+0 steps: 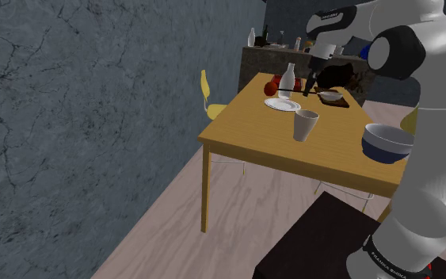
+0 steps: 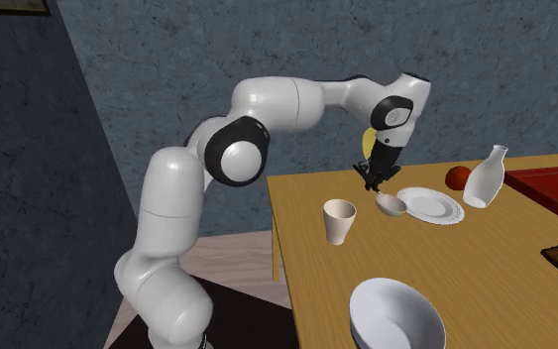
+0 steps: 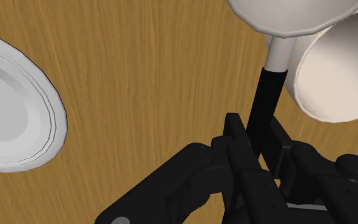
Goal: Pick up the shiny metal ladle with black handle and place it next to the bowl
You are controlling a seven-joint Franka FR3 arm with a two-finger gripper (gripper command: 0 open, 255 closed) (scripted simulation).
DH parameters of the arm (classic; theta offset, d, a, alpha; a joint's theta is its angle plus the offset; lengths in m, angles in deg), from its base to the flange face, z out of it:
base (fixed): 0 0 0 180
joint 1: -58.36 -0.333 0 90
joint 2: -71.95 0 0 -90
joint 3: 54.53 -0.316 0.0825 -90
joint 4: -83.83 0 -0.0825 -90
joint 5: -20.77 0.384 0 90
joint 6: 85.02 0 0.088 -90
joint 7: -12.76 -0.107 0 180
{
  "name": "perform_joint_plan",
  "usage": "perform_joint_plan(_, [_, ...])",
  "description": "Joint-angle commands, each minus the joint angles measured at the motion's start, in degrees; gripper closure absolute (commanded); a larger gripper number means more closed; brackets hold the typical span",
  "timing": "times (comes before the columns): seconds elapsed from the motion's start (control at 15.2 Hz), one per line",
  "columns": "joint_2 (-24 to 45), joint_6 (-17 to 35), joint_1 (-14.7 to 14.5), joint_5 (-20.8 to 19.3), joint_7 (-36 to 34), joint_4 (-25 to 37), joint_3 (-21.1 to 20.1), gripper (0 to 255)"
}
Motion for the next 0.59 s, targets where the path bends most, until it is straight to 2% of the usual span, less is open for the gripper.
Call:
perform_joint_plan(0.0, [0.93, -0.85, 2.32, 0.47, 2.90, 1.17, 0.75, 255])
perform_joint_plan(0.53, [6.87, -5.41, 11.97, 3.06, 12.36, 9.54, 2.68, 255])
